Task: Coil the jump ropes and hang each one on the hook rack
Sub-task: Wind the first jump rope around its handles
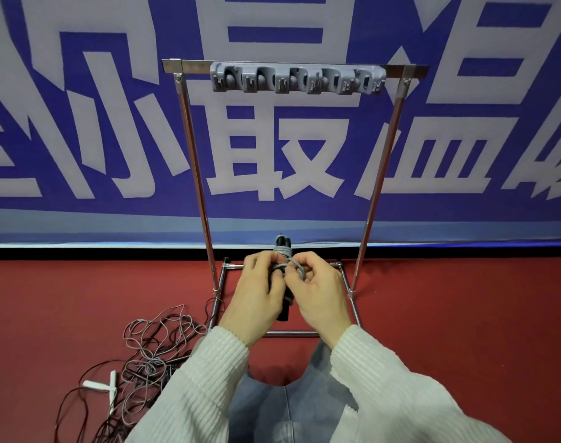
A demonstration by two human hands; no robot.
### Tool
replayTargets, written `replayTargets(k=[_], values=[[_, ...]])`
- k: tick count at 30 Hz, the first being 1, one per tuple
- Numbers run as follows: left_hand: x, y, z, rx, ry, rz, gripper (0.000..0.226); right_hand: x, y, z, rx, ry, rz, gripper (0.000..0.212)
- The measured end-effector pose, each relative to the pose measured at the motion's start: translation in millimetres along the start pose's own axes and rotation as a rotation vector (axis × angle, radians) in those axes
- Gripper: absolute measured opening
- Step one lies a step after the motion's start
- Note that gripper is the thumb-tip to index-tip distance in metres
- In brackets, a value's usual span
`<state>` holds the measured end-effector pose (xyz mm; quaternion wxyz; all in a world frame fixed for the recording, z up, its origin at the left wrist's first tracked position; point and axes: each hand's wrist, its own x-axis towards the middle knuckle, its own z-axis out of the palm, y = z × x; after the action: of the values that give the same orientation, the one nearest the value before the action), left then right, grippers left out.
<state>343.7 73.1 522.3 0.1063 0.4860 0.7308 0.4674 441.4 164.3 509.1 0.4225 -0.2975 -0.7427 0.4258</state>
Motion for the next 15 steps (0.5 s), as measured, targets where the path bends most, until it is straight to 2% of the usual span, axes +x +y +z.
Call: replayTargets(k=[2, 4, 10, 12, 15], values=[[2.8, -1.7, 1.4, -0.03, -0.009, 0.006, 0.014, -1.5, -1.1, -0.7, 0.069, 0.005, 0.007, 0.003], [3.8, -4.8, 5.4, -0.051, 0.039, -0.019, 0.009, -4.9, -2.2, -1.1, 0.124, -0.01, 0.006, 0.009], [8.3, 1.0, 12.8, -0.121, 0.29, -0.111, 0.008, -4.6, -5.1, -5.8, 0.195, -0.08, -0.056, 0.014], [10.9, 0.5, 12.5, -0.129, 0.321, -0.144, 0.009, -8.4, -3.7, -7.5, 0.172, -0.148, -0.108, 0.022], [9.7, -2.8, 11.0, -0.071, 0.323, -0.146, 0.008, -6.5, -6.0, -12.3, 0.162, -0.269, -0.053, 0.028]])
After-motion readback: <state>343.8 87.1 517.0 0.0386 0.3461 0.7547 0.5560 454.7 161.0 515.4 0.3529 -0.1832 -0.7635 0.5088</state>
